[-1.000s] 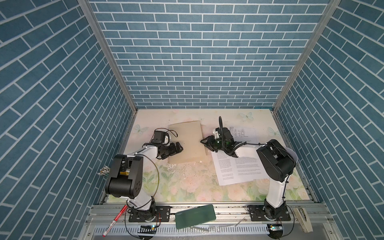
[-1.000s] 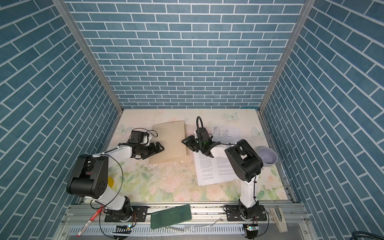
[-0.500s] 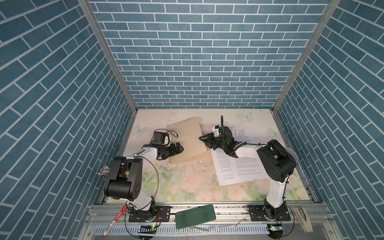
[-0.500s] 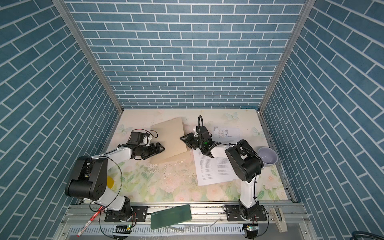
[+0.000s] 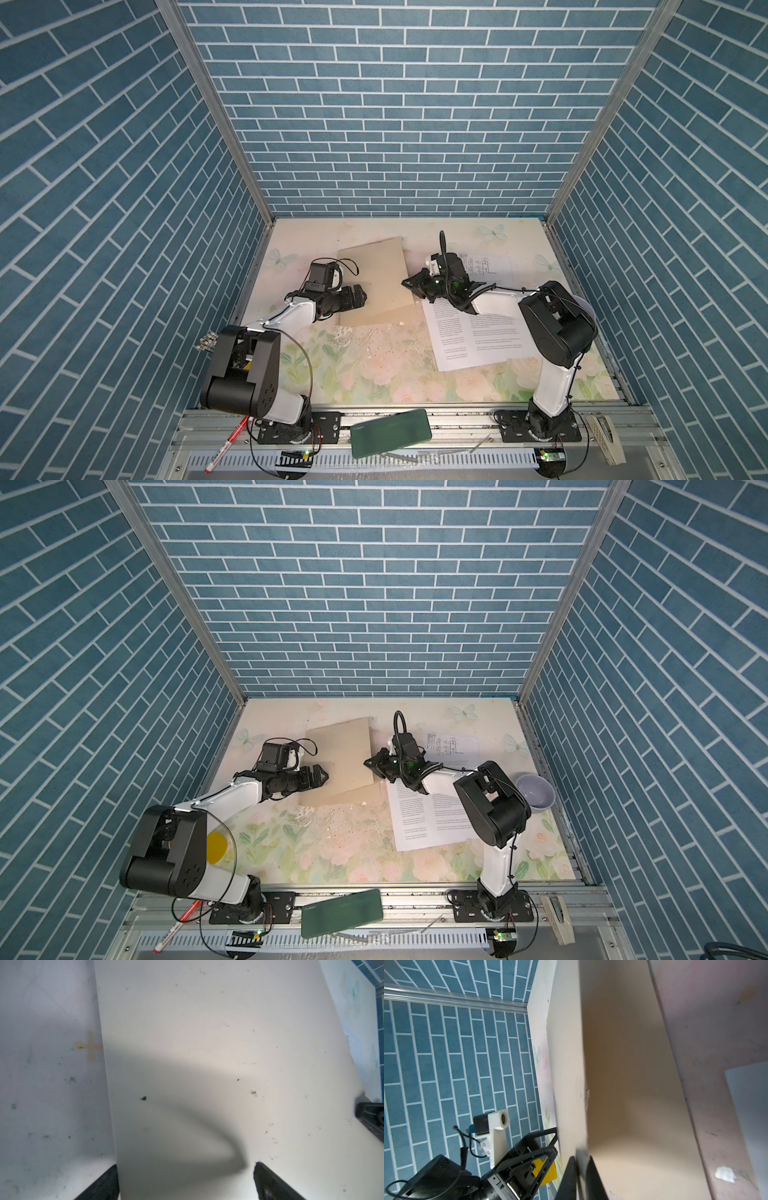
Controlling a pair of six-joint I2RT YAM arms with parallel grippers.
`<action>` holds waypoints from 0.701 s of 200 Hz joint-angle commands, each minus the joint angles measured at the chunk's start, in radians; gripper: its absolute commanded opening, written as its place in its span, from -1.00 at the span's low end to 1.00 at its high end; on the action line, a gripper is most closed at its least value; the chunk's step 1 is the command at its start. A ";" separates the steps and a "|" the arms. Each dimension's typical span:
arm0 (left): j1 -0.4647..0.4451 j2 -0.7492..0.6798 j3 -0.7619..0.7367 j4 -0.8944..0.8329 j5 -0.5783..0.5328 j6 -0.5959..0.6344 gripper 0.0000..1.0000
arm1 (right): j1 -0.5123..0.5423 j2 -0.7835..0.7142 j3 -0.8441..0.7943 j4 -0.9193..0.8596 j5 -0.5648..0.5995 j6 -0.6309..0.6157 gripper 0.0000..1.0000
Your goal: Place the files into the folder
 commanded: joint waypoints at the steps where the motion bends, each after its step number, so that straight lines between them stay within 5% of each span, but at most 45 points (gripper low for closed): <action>1: -0.055 -0.069 -0.037 0.010 -0.119 0.025 0.99 | 0.005 -0.030 0.063 -0.070 -0.018 -0.042 -0.86; 140: -0.528 -0.477 -0.290 0.033 -0.633 0.034 0.99 | -0.038 -0.042 0.162 -0.252 -0.099 -0.104 -0.95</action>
